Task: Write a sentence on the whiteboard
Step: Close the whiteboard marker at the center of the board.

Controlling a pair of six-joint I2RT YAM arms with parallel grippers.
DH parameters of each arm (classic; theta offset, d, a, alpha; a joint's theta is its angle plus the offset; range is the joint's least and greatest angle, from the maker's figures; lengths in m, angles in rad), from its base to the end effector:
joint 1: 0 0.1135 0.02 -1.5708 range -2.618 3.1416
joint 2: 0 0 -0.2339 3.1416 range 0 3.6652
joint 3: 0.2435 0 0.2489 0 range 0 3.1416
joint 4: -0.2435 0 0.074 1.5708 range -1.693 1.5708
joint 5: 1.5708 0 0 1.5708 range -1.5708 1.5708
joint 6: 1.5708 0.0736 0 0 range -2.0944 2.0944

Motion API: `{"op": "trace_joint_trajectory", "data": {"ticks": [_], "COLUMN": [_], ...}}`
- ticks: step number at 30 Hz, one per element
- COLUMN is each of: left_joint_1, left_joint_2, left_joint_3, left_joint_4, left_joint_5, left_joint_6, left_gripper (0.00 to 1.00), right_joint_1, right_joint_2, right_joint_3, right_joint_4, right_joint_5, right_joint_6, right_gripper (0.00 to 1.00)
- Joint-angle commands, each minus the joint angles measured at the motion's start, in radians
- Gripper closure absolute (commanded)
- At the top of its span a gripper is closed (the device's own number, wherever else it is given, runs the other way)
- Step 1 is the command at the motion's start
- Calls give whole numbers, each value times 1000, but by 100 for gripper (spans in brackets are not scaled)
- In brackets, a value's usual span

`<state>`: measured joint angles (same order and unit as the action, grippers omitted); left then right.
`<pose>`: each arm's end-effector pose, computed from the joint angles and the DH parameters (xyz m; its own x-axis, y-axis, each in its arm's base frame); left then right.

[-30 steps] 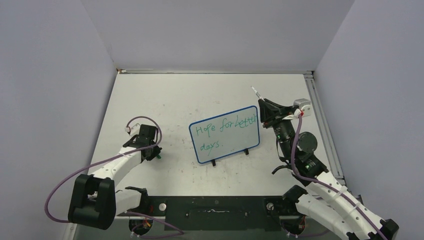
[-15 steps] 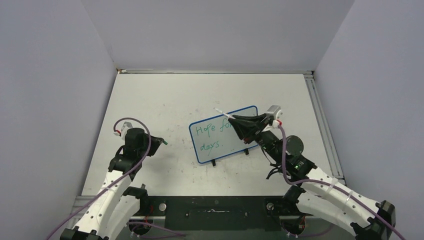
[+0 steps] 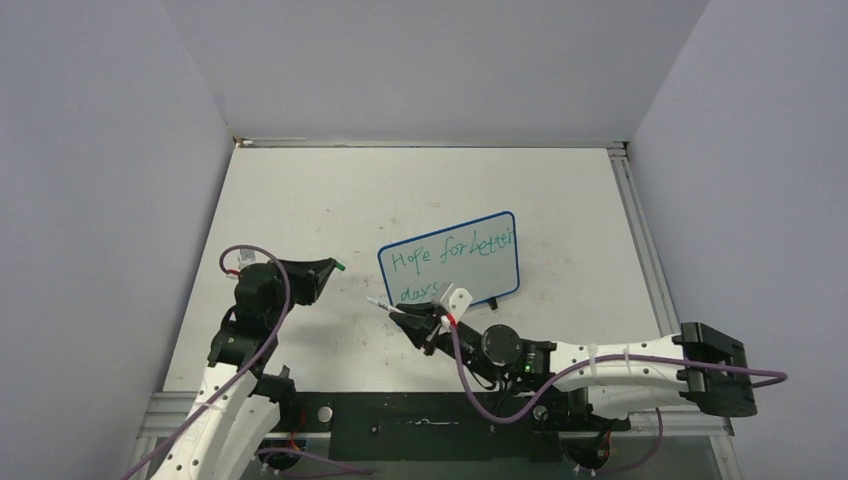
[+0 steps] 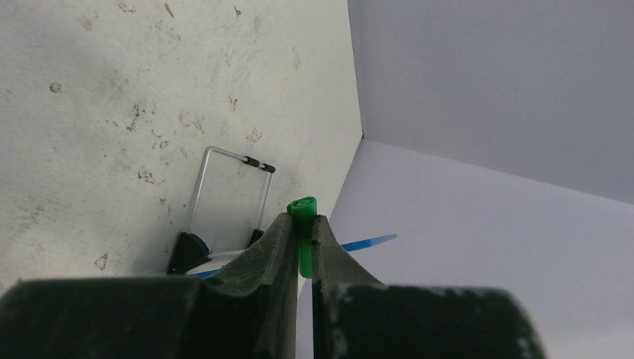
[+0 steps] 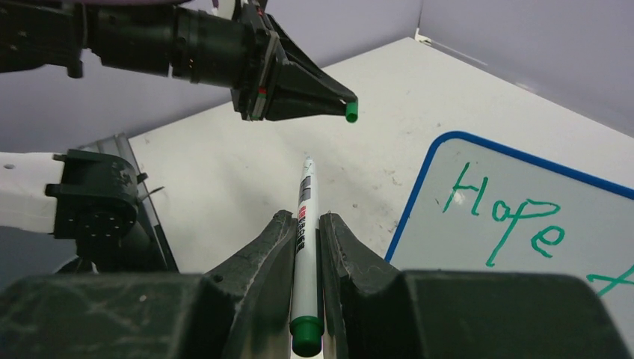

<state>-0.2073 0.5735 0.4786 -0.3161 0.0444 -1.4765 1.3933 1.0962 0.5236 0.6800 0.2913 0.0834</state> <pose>0.1999 -0.0454 0.2183 -0.2812 -0.9572 -0.0687 -0.3661 0.1731 -0.9143 0.0724 0.2840 0.2566 -0.0555 0.1427 -0.9882 -0.8909 0.4398 0.1135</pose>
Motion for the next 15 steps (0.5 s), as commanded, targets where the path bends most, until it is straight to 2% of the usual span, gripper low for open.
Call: {"op": "trace_joint_trajectory", "data": {"ticks": [1, 7, 15], "left_joint_1": [-1, -4, -7], "left_joint_2": [-30, -64, -70], "left_joint_3": [-17, -53, -81], "left_joint_4": [65, 80, 93], "left_joint_5": [43, 69, 100], "left_joint_6": [-74, -118, -133], "left_gripper": [100, 100, 100], "right_joint_1": [19, 22, 21], "right_joint_2": [75, 195, 254], "right_joint_3": [5, 51, 90], "right_joint_4": [162, 196, 245], "right_joint_5": [134, 185, 184], "right_joint_6": [-39, -63, -105], "right_gripper": [95, 95, 95]}}
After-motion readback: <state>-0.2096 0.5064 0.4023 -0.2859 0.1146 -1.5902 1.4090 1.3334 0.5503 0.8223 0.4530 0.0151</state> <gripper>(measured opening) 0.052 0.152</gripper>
